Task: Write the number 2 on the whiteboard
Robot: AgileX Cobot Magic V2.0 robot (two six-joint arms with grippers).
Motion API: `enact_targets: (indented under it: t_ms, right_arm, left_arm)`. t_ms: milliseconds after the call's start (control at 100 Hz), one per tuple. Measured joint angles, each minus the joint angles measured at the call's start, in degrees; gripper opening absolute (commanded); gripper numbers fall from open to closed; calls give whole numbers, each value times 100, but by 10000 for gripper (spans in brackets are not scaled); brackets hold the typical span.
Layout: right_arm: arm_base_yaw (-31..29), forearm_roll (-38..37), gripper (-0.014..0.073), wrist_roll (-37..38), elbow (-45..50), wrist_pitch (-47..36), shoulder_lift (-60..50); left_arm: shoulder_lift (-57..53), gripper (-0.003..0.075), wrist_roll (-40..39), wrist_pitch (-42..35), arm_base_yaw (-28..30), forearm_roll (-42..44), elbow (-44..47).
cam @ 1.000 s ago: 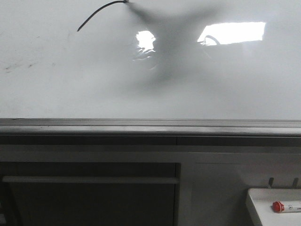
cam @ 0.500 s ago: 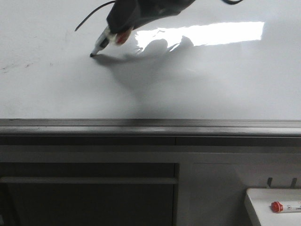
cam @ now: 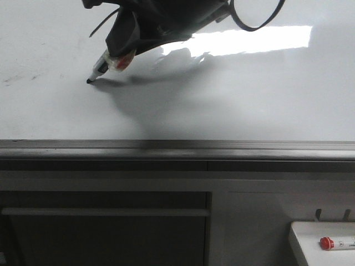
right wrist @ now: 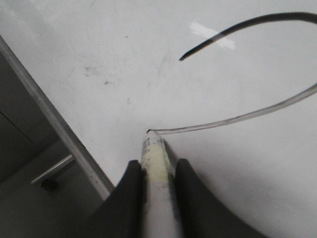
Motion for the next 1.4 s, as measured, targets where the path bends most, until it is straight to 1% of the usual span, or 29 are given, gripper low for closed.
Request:
enact_targets:
  t_ms: [140,230,520,610,810,950,1170,1300,1350,1400]
  right_arm:
    - [-28,-67,-63,0,82,109,-225]
    - [-165,-170,-61,0,206,176,-455]
    - [-1120,-186,-60,0,821,774,-1276]
    - [-1337,-179,-60,0,951,900,-1461]
    - [-1415,-179,-60,0,1000,976,-1659]
    - [-1107,-271,-60,0,1024,938,-2108]
    - [70,-286,-60,-10,781,967,-3224]
    - [716,-286,-60,-22,756,1101,-3632]
    - [935,-286,-60,-22,756,1222,-3682]
    - [1160,-299,-60,-22,756,1376,-3684]
  left_arm:
    - [0,-20,0,0,0,0,0]
    - [0,-20,0,0,0,0,0]
    - [0,-20,0,0,0,0,0]
    - [0,-20,0,0,0,21,0]
    - [0,-20,0,0,0,44,0]
    - [0,-20,0,0,0,44,0]
    - [0,-20,0,0,0,44,0]
    - [0,-15,0,16,0,-226,0]
    - [0,17,31,79,0,-396,0]
    - [11,87,181,246,0,-588,0]
